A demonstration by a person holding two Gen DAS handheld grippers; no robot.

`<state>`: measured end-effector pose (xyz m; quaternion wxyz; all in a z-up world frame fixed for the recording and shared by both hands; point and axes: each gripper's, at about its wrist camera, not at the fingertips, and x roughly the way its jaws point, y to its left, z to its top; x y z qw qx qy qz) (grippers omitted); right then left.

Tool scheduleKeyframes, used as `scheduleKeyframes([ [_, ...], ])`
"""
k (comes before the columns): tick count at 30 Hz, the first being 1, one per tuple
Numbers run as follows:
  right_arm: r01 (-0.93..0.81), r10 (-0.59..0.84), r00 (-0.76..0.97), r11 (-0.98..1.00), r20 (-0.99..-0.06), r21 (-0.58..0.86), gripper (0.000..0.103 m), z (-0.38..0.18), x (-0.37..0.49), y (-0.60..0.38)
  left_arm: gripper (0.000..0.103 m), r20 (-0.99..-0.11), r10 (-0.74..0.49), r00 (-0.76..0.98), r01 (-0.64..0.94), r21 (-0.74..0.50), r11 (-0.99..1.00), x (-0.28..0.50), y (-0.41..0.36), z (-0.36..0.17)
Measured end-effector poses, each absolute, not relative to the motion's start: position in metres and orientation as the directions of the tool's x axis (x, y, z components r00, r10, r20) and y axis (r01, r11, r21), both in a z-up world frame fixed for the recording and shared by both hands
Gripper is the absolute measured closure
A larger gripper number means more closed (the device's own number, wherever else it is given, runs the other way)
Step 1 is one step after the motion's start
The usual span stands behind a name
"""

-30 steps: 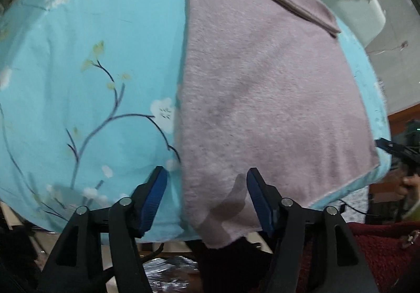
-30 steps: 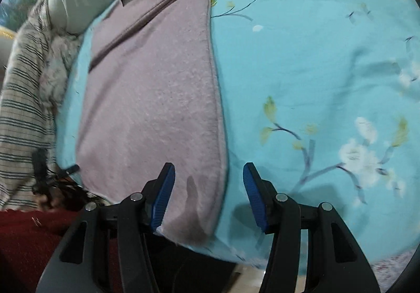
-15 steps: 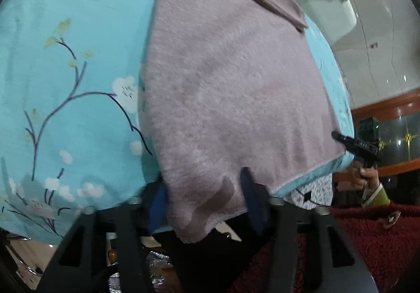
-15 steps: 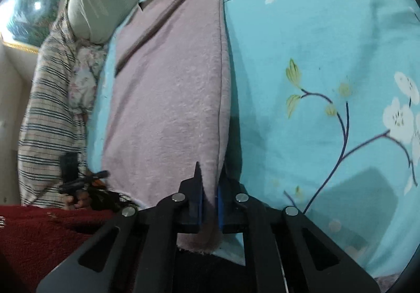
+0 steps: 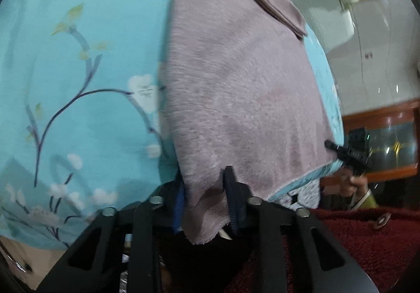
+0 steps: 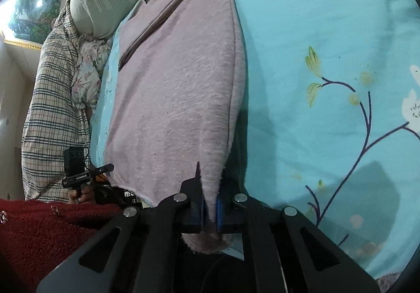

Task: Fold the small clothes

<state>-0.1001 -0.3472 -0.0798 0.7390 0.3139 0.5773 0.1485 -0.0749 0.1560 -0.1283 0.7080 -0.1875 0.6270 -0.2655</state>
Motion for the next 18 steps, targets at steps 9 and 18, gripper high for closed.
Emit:
scheduleKeyframes([
  [9, 0.078, 0.664, 0.466, 0.628, -0.585, 0.775, 0.096, -0.019, -0.080, -0.355, 0.099, -0.740, -0.651, 0.167, 0.184, -0.625, 0.758, -0.081, 0.152, -0.083],
  [18, -0.012, 0.592, 0.631, 0.654, -0.502, 0.756, 0.096, 0.045, 0.024, -0.376, 0.099, -0.652, -0.654, 0.384, 0.246, -0.611, 0.753, -0.004, 0.154, 0.005],
])
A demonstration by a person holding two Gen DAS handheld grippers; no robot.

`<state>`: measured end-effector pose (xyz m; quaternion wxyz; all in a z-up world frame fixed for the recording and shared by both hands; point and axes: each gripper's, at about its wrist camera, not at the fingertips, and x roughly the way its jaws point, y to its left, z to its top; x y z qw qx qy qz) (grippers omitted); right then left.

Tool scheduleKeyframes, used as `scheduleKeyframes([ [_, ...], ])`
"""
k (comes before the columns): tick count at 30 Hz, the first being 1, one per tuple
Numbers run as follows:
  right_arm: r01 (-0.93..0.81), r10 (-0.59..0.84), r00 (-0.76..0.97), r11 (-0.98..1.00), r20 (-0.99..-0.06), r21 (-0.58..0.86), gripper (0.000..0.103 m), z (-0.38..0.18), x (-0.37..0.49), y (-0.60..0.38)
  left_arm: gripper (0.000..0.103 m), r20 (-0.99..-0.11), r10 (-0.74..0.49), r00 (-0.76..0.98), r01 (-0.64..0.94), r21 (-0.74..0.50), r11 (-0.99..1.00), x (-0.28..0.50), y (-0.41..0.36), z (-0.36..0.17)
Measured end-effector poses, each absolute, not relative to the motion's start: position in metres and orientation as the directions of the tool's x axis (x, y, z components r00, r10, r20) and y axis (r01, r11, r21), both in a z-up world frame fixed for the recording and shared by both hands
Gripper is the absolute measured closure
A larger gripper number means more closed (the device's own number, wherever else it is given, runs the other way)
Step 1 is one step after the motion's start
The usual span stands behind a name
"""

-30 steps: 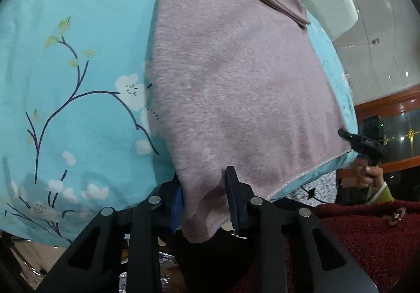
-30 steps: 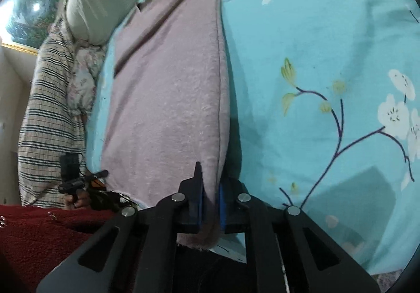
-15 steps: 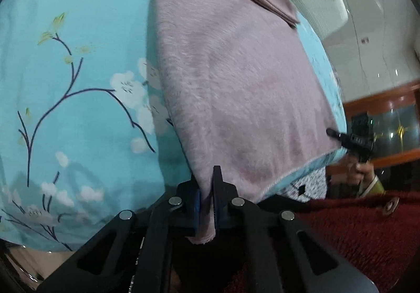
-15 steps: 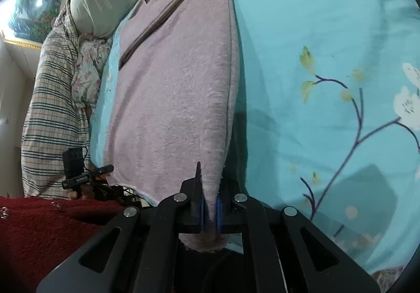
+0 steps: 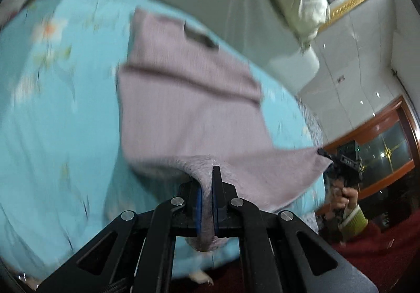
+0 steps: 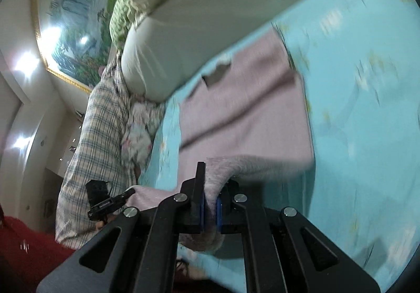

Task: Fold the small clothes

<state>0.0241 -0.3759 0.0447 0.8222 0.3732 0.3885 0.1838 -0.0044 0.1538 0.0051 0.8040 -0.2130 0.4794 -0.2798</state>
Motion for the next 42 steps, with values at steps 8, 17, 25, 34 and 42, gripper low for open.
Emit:
scheduleKeyframes([
  [8, 0.044, 0.464, 0.688, 0.741, -0.558, 0.670, 0.096, 0.041, 0.155, -0.390, 0.099, -0.631, -0.522, 0.574, 0.231, -0.487, 0.843, 0.131, 0.121, 0.045],
  [17, 0.094, 0.397, 0.617, 0.820, -0.680, 0.565, 0.096, -0.009, 0.264, -0.389, 0.099, -0.704, -0.417, 0.575, 0.116, -0.434, 0.893, 0.256, 0.109, 0.004],
  [25, 0.189, 0.413, 0.524, 0.796, -0.745, 0.574, 0.094, -0.058, 0.302, -0.400, 0.098, -0.787, -0.340, 0.515, 0.015, -0.388, 0.921, 0.310, 0.108, -0.057],
  [34, 0.222, 0.347, 0.677, 0.745, -0.649, 0.629, 0.054, -0.015, 0.235, -0.437, 0.055, -0.784, -0.353, 0.511, 0.032, -0.393, 0.919, 0.269, 0.098, -0.055],
  [42, -0.179, 0.529, 0.369, 0.848, -0.764, 0.500, 0.059, -0.049, 0.215, -0.316, 0.055, -0.804, -0.464, 0.372, 0.192, -0.423, 0.886, 0.218, 0.038, -0.072],
])
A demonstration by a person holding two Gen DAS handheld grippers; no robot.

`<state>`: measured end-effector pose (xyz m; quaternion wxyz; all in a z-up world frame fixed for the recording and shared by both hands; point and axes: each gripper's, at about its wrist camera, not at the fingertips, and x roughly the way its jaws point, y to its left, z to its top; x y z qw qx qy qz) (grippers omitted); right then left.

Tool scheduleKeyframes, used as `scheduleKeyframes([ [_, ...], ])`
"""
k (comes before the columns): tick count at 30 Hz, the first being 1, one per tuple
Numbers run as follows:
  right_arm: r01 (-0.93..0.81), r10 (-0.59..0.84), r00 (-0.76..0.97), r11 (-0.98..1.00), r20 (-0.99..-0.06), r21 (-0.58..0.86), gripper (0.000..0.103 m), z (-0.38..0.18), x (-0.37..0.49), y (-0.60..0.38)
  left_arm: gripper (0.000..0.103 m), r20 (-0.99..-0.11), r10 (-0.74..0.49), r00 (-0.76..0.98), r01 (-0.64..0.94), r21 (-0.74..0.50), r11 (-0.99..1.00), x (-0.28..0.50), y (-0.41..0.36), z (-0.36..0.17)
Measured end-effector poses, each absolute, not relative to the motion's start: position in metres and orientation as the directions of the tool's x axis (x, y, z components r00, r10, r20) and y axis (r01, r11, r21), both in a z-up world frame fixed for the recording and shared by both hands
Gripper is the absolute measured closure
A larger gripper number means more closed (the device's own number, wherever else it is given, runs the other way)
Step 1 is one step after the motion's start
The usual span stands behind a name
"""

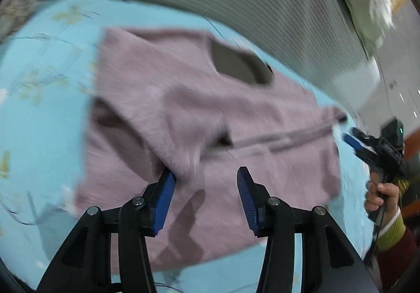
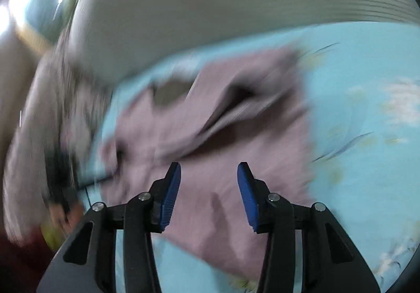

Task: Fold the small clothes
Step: 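Lift the hem with both grippers and fold it toward the collar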

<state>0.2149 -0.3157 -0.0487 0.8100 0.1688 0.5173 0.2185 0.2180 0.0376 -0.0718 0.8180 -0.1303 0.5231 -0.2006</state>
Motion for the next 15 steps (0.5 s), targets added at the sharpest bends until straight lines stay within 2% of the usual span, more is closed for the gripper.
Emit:
scheduleKeyframes([
  [4, -0.285, 0.466, 0.289, 0.876, -0.837, 0.389, 0.059, -0.070, 0.229, -0.279, 0.055, -0.814, -0.504, 0.288, 0.276, -0.434, 0.858, 0.212, -0.004, -0.086],
  [9, -0.285, 0.389, 0.361, 0.911, -0.848, 0.297, 0.061, -0.065, 0.269, -0.284, 0.055, -0.852, -0.456, 0.257, 0.360, -0.353, 0.864, 0.223, -0.040, -0.096],
  [10, -0.268, 0.369, 0.387, 0.922, -0.845, 0.280, 0.062, -0.062, 0.276, -0.290, 0.057, -0.874, -0.420, 0.244, 0.370, -0.317, 0.873, 0.232, -0.047, -0.104],
  [11, -0.250, 0.356, 0.411, 0.929, -0.839, 0.272, 0.063, -0.057, 0.282, -0.297, 0.068, -0.885, -0.398, 0.244, 0.373, -0.293, 0.880, 0.238, -0.050, -0.108],
  [13, -0.194, 0.317, 0.479, 0.948, -0.818, 0.253, 0.063, -0.045, 0.297, -0.316, 0.079, -0.882, -0.388, 0.268, 0.369, -0.278, 0.887, 0.256, -0.047, -0.110],
  [15, -0.115, 0.250, 0.531, 0.968, -0.810, 0.224, 0.063, -0.037, 0.314, -0.333, 0.083, -0.882, -0.362, 0.303, 0.351, -0.250, 0.902, 0.276, -0.041, -0.105],
])
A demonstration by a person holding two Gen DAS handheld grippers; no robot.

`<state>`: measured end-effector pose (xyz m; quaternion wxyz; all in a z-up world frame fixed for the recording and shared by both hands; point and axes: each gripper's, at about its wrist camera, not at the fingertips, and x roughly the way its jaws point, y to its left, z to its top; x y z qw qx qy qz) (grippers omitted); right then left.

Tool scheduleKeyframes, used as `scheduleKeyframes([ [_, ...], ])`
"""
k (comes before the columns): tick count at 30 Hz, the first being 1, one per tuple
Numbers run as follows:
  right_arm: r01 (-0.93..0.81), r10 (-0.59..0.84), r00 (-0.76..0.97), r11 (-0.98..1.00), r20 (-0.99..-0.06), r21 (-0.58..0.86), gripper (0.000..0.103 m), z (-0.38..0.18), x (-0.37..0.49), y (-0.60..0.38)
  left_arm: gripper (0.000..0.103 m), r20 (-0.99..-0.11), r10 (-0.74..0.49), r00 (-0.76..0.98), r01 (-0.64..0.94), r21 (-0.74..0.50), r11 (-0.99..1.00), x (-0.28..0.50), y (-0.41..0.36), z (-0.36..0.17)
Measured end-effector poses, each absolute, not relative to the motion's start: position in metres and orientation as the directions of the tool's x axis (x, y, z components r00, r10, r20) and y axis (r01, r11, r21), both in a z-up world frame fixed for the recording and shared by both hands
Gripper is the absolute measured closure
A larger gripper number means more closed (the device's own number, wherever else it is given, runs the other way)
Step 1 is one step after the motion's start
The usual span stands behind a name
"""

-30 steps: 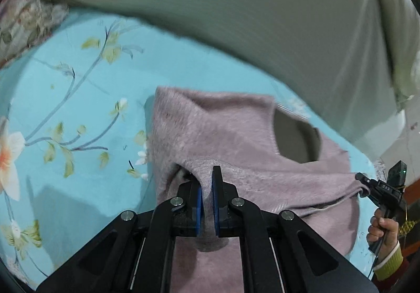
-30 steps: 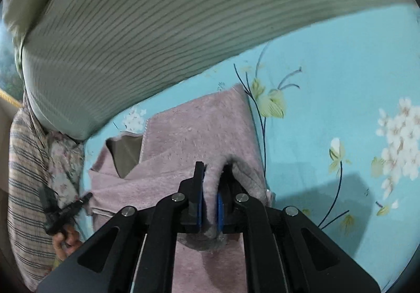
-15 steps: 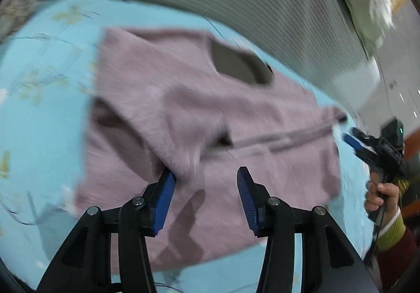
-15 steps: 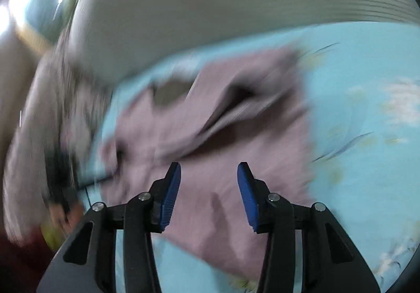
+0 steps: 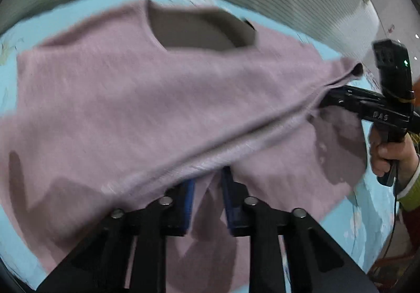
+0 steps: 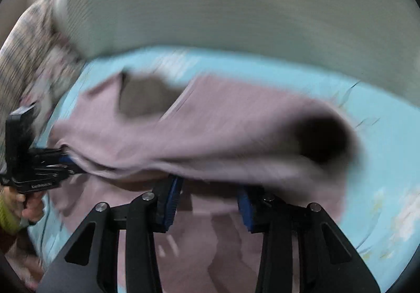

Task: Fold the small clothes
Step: 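Lift the hem with both grippers and fold it toward the collar, then open both grippers and release the folded hem onto the sweater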

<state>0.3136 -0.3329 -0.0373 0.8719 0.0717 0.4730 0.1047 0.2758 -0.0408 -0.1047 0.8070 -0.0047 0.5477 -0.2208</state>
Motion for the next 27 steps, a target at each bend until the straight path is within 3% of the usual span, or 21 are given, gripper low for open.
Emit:
scheduleKeyframes([
  [5, 0.116, 0.146, 0.593, 0.958, -0.792, 0.263, 0.063, -0.024, 0.323, -0.381, 0.082, -0.858, -0.195, 0.474, 0.169, -0.129, 0.977, 0.338, -0.005, -0.079],
  [10, 0.128, 0.200, 0.624, 0.927, -0.755, 0.352, 0.061, -0.005, 0.286, -0.380, 0.067, -0.821, -0.109, 0.561, -0.039, -0.157, 0.987, 0.357, 0.043, -0.052],
  [11, 0.115, 0.222, 0.624, 0.922, -0.749, 0.369, 0.061, -0.004, 0.273, -0.375, 0.060, -0.813, -0.109, 0.572, -0.060, -0.174, 0.983, 0.352, 0.048, -0.048],
  [13, 0.097, 0.253, 0.614, 0.916, -0.748, 0.390, 0.061, -0.004, 0.254, -0.369, 0.057, -0.804, -0.112, 0.584, -0.093, -0.204, 0.974, 0.335, 0.059, -0.045],
  [20, 0.056, 0.351, 0.523, 0.895, -0.777, 0.442, 0.060, -0.024, 0.199, -0.330, 0.057, -0.821, -0.231, 0.522, -0.071, -0.311, 0.948, 0.246, 0.061, -0.058],
  [27, 0.067, 0.383, 0.466, 0.883, -0.797, 0.464, 0.050, -0.043, 0.165, -0.303, 0.055, -0.833, -0.348, 0.430, -0.043, -0.404, 0.914, 0.153, 0.034, -0.085],
])
